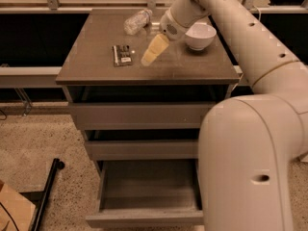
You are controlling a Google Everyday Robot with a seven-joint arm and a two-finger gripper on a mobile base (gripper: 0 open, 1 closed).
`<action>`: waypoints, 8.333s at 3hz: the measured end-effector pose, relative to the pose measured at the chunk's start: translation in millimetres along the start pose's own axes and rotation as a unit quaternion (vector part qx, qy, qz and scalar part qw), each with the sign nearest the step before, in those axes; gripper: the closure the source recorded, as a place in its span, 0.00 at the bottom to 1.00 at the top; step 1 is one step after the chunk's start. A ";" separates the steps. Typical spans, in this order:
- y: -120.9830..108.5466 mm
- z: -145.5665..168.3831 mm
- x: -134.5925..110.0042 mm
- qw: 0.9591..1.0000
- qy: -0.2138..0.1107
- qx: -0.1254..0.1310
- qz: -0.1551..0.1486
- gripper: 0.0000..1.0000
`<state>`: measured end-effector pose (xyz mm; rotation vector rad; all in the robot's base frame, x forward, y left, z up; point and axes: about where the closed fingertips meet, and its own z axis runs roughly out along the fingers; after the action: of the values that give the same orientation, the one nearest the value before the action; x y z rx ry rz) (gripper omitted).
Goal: Place rxbar chocolate into bottom drawer
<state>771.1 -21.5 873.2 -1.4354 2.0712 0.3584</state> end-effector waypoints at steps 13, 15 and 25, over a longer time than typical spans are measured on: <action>21.0 127.7 -82.6 0.985 -0.137 -0.100 0.039 1.00; 20.9 127.2 -82.9 0.985 -0.137 -0.100 0.039 1.00; 39.9 96.9 -96.6 0.990 -0.118 -0.078 -0.009 1.00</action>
Offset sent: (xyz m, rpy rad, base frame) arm 0.0297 0.0892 -0.0256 0.1235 0.0971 0.1176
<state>788.5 118.1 850.4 -1.4259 1.8725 0.6626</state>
